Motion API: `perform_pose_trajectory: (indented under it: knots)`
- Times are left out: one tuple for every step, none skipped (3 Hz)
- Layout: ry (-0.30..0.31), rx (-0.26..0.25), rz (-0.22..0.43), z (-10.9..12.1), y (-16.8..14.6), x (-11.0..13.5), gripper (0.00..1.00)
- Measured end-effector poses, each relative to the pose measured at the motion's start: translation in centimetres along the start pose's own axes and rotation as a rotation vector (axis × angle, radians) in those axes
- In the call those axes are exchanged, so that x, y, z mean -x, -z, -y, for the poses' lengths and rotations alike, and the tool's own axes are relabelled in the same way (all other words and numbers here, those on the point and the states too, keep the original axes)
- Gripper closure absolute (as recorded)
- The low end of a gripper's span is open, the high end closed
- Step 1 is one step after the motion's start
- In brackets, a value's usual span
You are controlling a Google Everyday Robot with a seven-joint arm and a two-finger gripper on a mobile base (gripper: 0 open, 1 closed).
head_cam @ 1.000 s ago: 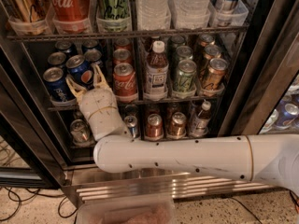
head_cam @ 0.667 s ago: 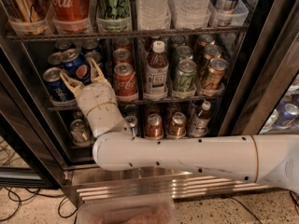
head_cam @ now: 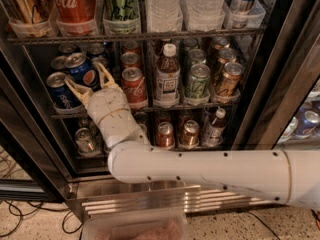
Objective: Pick pepsi can from middle shelf of fridge
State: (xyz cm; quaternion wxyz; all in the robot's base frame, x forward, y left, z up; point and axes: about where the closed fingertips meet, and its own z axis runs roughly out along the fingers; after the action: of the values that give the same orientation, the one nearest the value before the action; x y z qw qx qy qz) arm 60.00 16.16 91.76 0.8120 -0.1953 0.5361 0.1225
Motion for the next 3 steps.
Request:
perform_pose_trajectory:
  knots:
    - [-0.054,0.075,0.004,0.3,1.9,1.7,1.0]
    - [-0.11,0.147,0.0,1.1,4.0,3.3,1.0]
    - [-0.178,0.212,-0.009,2.6,6.2,4.8,1.0]
